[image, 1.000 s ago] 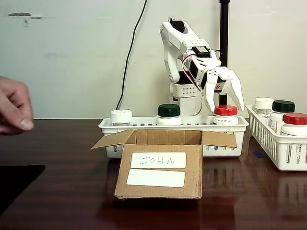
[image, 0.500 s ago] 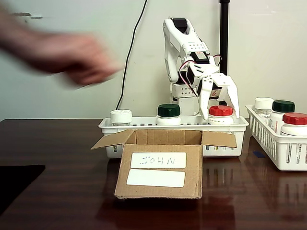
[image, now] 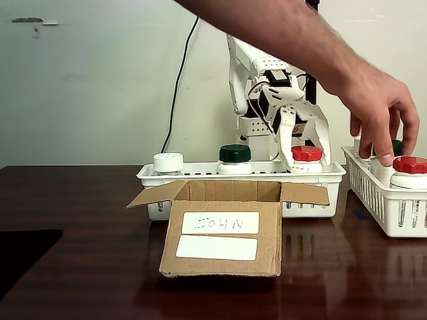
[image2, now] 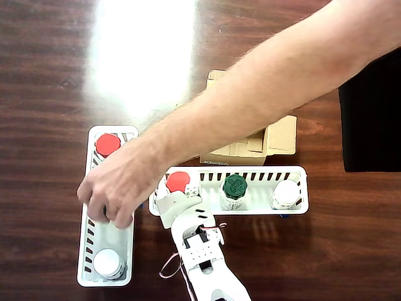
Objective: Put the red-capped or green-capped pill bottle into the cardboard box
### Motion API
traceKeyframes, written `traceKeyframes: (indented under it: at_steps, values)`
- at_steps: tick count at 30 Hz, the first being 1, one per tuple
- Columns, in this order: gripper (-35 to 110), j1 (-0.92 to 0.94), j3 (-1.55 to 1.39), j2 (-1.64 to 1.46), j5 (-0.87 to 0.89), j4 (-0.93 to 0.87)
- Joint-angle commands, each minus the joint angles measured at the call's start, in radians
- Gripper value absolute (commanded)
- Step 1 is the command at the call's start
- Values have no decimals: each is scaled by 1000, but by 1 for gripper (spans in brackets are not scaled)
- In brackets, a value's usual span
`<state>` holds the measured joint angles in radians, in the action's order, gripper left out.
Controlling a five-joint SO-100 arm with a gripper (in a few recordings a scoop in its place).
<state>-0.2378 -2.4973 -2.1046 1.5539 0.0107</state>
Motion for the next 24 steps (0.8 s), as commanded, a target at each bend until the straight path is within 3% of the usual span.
traceKeyframes:
  at_steps: [1,5,13,24]
  values:
    - [1,-21,143,-89,-15,-120]
    - [1,-26,196,-115,-32,-207]
    - [1,-29,440,-170,-120,-589]
    - [1,-57,785,-224,-173,-953]
